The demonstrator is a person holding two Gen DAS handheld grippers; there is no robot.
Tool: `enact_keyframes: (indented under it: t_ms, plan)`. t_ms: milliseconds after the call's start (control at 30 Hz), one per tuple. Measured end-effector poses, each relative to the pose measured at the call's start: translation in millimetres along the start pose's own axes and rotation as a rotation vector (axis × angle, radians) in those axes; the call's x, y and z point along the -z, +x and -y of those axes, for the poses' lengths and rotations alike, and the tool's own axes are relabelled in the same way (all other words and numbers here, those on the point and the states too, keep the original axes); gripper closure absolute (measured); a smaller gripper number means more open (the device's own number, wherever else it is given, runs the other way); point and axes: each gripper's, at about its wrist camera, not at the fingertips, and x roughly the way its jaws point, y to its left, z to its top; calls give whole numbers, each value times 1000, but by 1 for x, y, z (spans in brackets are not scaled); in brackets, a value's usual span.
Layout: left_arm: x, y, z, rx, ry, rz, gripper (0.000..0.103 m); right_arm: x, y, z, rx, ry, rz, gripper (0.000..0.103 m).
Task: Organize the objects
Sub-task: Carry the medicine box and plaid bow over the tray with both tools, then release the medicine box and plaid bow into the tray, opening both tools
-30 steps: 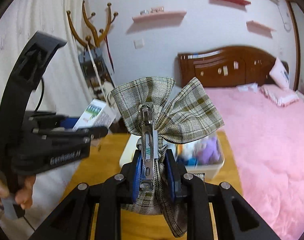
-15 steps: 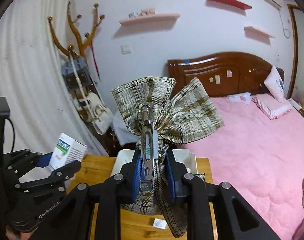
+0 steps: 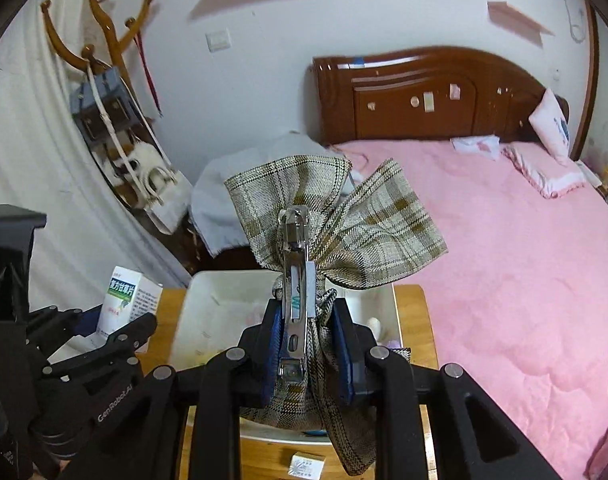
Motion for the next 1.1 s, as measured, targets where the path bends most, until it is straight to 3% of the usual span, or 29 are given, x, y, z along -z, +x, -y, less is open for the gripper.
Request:
enact_keyframes:
  t_ms: [333, 800, 867, 933, 1000, 1100]
  plan:
    - [-2, 34, 5, -3, 6, -36, 65, 10, 46, 15, 5, 53, -62, 77]
    - [-2, 39, 9, -9, 25, -6, 64, 21, 43, 10, -4, 36, -34, 77]
    - [-2, 39, 9, -15, 22, -2, 58, 24, 40, 9, -6, 30, -29, 77]
    - [-2, 40, 7, -9, 9, -9, 27, 28, 36, 9, -19, 27, -28, 77]
    - [-1, 39, 4, -2, -6, -7, 10, 33, 32, 9, -35, 29, -29, 73]
    - [1, 36, 4, -14, -7, 8, 9, 41, 23, 8, -53, 26, -15, 62]
